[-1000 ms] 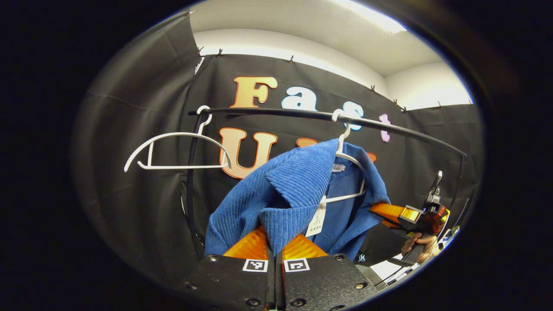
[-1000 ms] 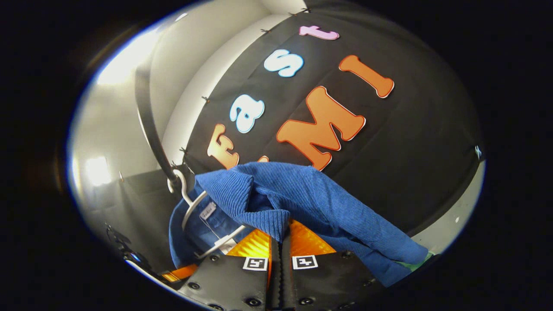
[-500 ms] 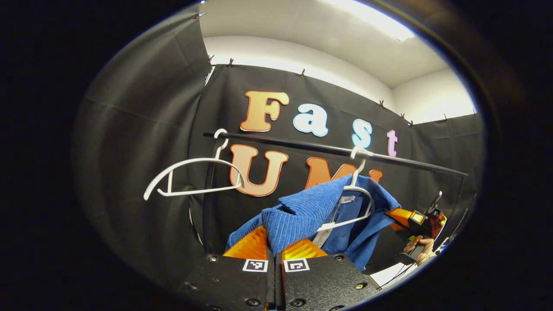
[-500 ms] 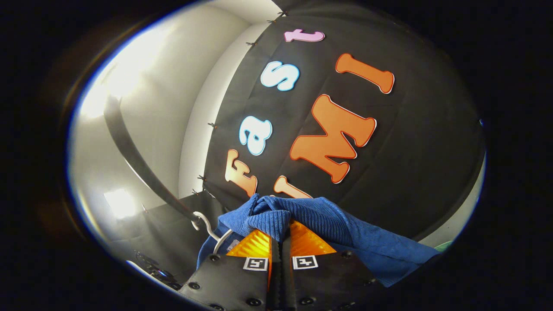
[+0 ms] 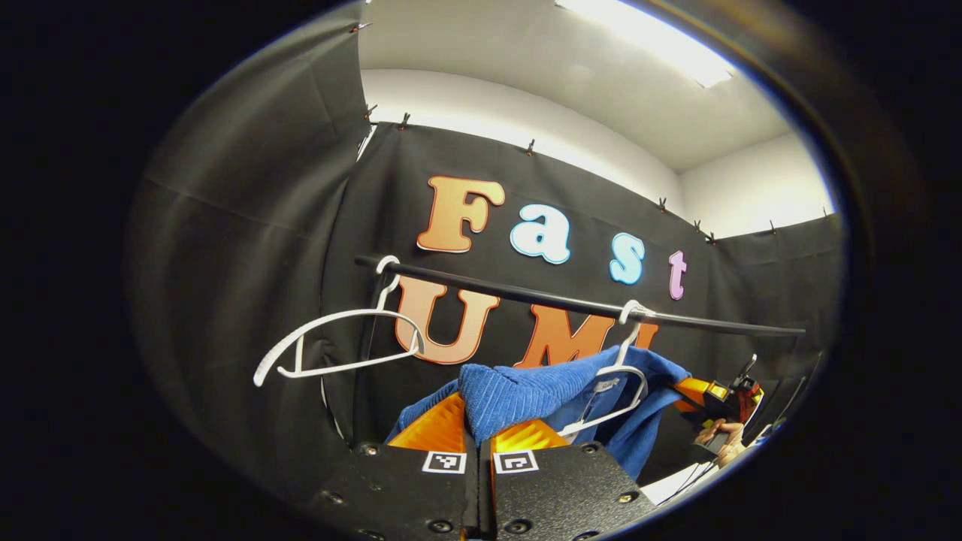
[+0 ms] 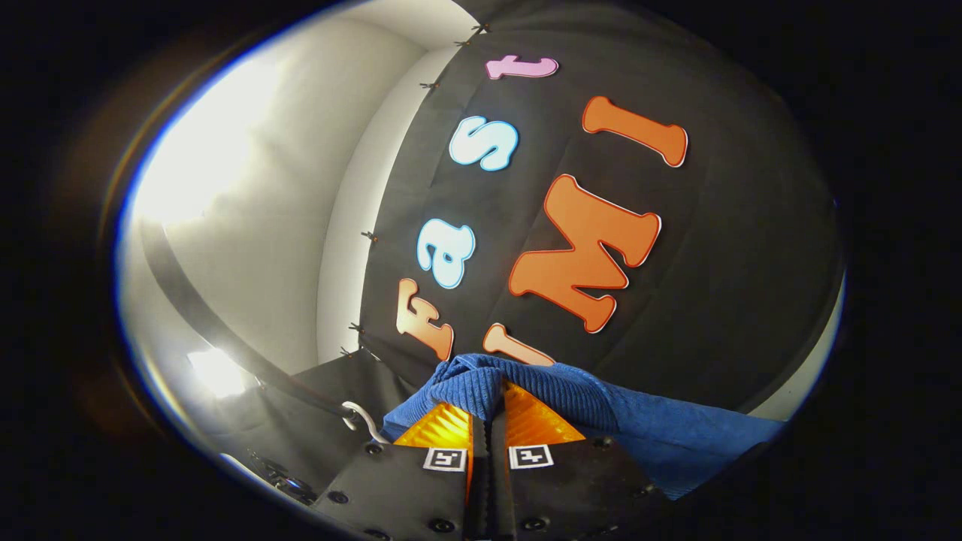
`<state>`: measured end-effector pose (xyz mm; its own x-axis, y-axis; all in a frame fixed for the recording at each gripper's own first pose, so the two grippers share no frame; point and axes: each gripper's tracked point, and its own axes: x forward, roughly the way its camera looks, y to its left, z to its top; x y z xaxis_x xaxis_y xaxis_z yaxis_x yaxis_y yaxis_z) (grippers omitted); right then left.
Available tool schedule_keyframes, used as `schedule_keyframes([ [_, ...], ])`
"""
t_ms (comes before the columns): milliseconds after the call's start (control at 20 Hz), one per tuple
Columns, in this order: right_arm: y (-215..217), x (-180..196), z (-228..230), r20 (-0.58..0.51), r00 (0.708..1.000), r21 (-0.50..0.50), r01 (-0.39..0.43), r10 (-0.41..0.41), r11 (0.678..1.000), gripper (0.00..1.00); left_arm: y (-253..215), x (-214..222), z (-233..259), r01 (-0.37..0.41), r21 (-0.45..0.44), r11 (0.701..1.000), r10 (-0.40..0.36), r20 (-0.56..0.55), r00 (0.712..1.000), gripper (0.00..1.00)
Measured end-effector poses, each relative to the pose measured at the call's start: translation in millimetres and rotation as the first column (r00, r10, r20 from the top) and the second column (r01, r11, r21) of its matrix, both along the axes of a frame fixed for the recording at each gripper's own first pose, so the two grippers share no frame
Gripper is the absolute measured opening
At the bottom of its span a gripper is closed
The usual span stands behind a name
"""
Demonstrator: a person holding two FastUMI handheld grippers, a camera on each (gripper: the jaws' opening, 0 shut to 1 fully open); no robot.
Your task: Grasp the clothes on the hanger with both hands and then place them into the laundry hamper below.
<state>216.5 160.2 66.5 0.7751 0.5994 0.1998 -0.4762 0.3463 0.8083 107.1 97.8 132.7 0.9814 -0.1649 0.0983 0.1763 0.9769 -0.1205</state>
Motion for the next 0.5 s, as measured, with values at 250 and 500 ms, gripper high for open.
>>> schedule_keyframes([
  [250,2.5,12.4,10.2,0.000,1.000,0.001,-0.007,0.007,1.000,0.07,9.1,10.0,15.1,-0.004,0.023,1.000,0.004,0.015,1.000,0.00],
  [500,3.3,34.6,17.1,-0.015,1.000,-0.011,-0.003,0.003,1.000,0.07,15.4,34.5,26.0,0.004,0.057,0.998,-0.005,0.018,1.000,0.00],
])
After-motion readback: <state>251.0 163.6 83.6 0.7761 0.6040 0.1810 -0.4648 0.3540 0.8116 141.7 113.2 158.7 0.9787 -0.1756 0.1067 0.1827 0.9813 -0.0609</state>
